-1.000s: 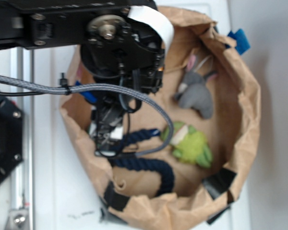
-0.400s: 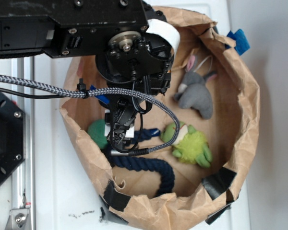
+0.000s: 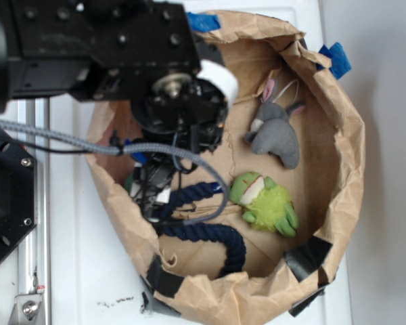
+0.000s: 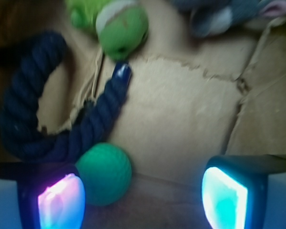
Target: Grab the green ball.
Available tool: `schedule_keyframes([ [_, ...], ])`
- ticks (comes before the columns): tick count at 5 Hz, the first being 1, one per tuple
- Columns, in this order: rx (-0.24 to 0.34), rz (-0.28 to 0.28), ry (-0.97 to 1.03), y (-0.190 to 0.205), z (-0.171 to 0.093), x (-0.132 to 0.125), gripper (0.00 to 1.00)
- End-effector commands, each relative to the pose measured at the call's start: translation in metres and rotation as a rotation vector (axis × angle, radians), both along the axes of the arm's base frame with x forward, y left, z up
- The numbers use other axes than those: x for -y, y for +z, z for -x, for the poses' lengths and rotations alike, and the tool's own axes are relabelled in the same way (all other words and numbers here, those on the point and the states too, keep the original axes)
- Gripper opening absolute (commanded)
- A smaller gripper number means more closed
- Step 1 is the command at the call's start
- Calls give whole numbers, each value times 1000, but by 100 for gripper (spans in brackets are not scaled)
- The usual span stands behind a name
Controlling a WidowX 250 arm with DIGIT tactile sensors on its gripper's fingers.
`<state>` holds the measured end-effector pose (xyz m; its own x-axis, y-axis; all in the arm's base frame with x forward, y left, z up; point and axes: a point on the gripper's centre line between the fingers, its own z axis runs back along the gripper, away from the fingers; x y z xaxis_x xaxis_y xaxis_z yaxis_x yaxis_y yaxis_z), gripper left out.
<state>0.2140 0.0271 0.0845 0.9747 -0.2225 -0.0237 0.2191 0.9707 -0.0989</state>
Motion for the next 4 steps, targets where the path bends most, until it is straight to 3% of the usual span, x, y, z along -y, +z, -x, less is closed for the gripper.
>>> schedule_keyframes([
  [1,21,-14,-73,-3,12,0,100],
  [3,23,-4,-89,-10,14,6,100],
  [4,10,36,-116,-12,19,15,100],
])
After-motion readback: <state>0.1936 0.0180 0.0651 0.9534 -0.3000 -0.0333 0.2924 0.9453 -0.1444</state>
